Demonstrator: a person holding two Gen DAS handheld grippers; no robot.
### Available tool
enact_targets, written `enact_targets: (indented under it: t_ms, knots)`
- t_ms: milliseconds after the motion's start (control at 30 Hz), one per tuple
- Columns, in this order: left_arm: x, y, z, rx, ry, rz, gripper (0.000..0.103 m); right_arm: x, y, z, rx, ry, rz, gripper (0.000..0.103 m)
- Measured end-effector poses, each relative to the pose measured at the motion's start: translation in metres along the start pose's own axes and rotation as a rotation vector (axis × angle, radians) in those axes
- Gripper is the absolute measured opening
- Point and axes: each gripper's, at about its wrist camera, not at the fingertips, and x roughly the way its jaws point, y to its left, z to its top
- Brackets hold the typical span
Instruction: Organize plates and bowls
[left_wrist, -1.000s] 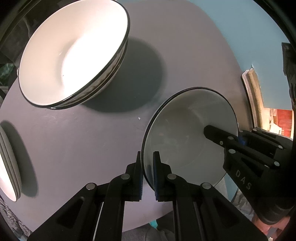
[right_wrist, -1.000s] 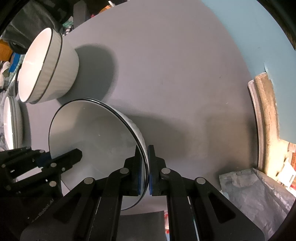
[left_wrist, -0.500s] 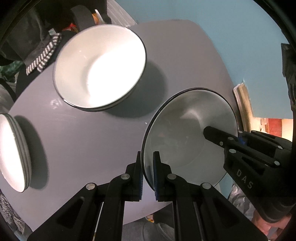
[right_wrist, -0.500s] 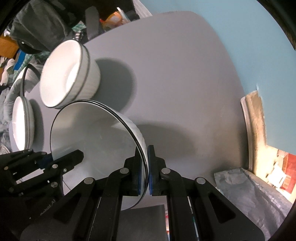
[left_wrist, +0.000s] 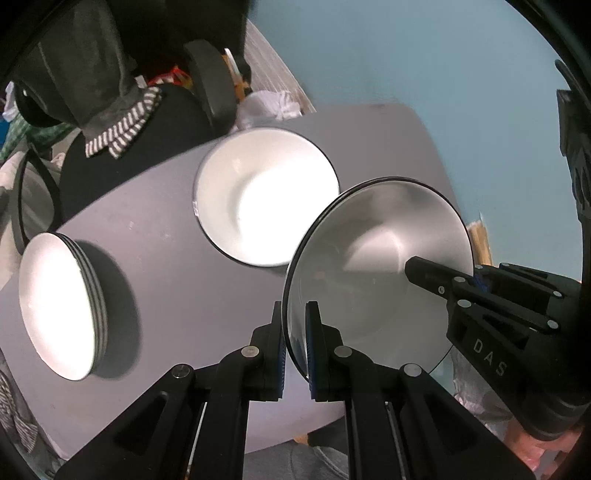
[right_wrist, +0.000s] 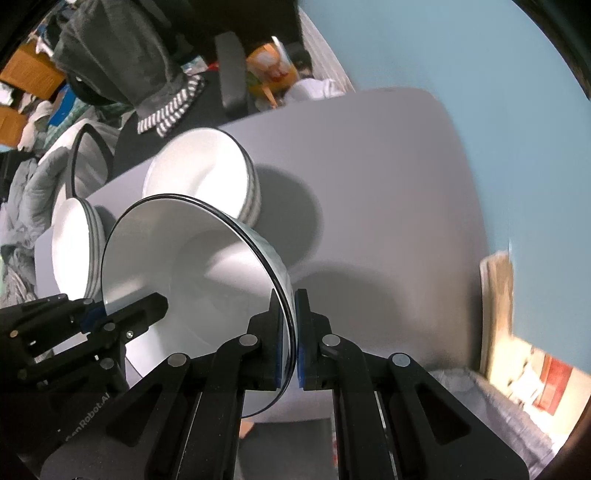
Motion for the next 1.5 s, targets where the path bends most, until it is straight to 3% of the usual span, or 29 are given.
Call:
enact_targets:
  t_ms: [200, 600, 1267, 1500]
  knots:
    - [-0.008, 0.016, 0.015, -0.022, -0.034, 0.031, 0.009, 0.006, 0.014, 0.027, -0.043, 0.004, 0.034, 0.006]
    - [0.008, 0.045, 0.045, -0.12, -0.031, 0.022, 0.009, 0.024, 0.035, 0.075, -0.116, 0.026, -0.002, 0.006]
    - [0.032, 0.063, 0.051, -0.209, 0.015, 0.046, 0.009, 0.051, 0.048, 0.09, -0.216, 0.098, -0.022, 0.006]
    - [0.033, 0.063, 0.052, -0.206, 0.017, 0.045, 0.009, 0.051, 0.05, 0.092, -0.242, 0.112, -0.019, 0.012]
